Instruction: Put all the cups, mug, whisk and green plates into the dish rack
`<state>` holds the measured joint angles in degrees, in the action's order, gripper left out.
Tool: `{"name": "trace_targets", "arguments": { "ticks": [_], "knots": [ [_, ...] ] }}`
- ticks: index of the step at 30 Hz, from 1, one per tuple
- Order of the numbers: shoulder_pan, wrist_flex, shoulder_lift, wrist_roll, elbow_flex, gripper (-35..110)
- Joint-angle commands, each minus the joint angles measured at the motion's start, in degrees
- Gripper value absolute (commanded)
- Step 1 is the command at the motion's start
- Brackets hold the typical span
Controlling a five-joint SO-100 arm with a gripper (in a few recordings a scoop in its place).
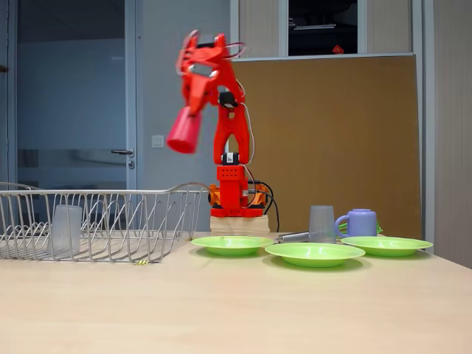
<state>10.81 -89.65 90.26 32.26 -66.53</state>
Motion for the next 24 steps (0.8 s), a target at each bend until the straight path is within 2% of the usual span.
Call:
{"name": "trace_targets", "arguments": {
  "ticks": [1, 6, 13, 24],
  "knots": [
    [7.4, 0.7, -5.7, 4.0, 3.0, 0],
    [12.7, 4.6, -21.9, 6.0, 8.0, 0],
    [17.1, 3.1, -42.5, 10.4, 27.6, 0],
    [22.7, 0.8, -53.2, 13.1, 38.4, 0]
  ]
}}
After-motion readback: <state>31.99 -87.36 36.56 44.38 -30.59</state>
